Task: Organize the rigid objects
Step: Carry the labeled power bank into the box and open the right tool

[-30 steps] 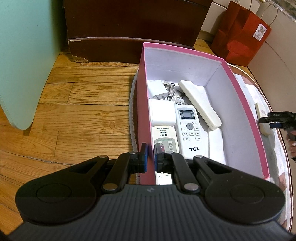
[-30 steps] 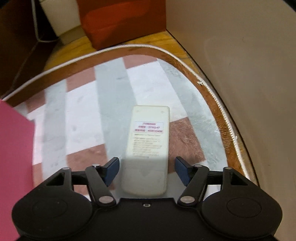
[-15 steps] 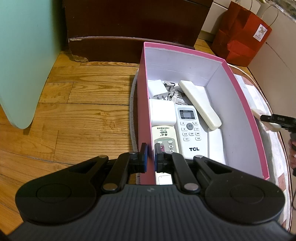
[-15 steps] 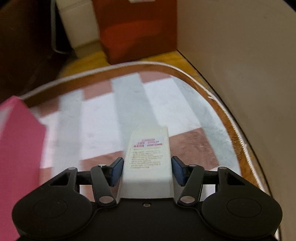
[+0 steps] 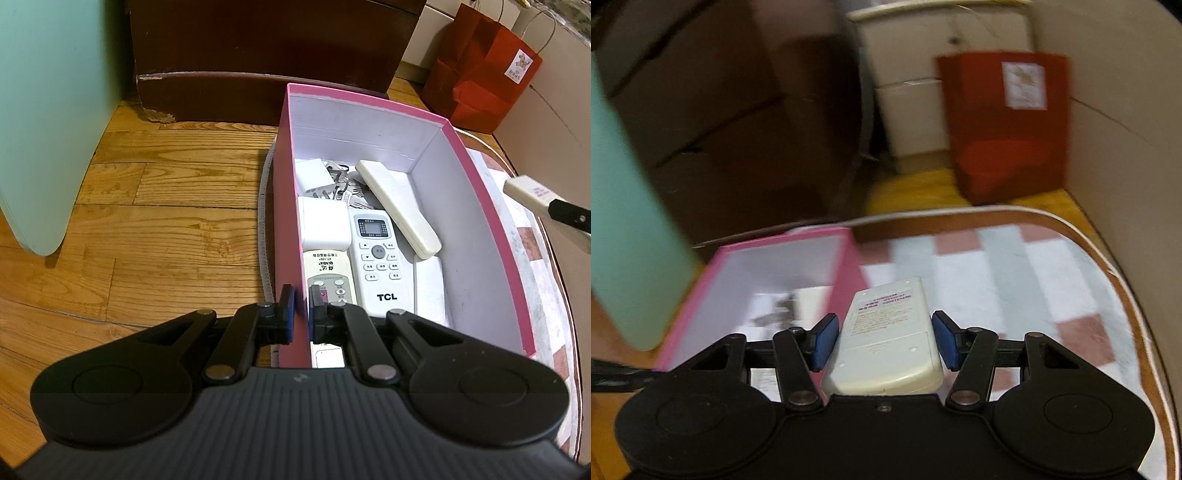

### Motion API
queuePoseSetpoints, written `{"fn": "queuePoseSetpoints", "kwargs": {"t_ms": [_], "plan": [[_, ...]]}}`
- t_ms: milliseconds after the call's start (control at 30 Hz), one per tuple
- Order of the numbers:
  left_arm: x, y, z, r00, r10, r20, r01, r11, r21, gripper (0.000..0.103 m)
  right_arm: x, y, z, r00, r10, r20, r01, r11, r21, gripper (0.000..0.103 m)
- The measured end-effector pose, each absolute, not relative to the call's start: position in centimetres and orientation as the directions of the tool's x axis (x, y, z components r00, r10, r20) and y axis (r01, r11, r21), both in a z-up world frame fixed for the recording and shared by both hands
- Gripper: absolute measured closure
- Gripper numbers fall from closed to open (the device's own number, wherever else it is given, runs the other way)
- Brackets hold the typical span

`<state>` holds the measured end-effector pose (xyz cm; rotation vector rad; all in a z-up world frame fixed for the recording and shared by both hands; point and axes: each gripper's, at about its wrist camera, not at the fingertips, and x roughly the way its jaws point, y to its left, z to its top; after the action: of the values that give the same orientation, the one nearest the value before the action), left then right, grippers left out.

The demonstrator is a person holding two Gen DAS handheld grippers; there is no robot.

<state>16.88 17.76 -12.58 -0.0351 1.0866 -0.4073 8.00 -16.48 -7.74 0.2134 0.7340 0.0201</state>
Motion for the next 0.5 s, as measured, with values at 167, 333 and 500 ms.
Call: {"fn": "queuePoseSetpoints", "kwargs": {"t_ms": [167, 333, 500], "plan": [[16.9, 17.8, -12.6, 0.398, -0.342, -0.851, 0.301, 0.925, -0.23, 0.097, 8.0, -11.7, -7.0, 0.713, 0.212, -0.668, -0.105, 0.975, 0.197, 0.042], [16.9, 18.0, -12.6, 0.396, -0.349, -0.849, 0.302, 0.923, -0.238, 0.097, 8.7, -8.1, -8.8, 0.657, 0.258, -0.708, -0.188, 0.966, 0.177, 0.042], [16.9, 18.3, -12.7, 0.394, -0.358, -0.846, 0.303, 0.92, -0.248, 0.097, 10.6, -4.6, -12.4, 0.603, 0.167, -0.78, -0.295, 0.955, -0.024, 0.042]]}}
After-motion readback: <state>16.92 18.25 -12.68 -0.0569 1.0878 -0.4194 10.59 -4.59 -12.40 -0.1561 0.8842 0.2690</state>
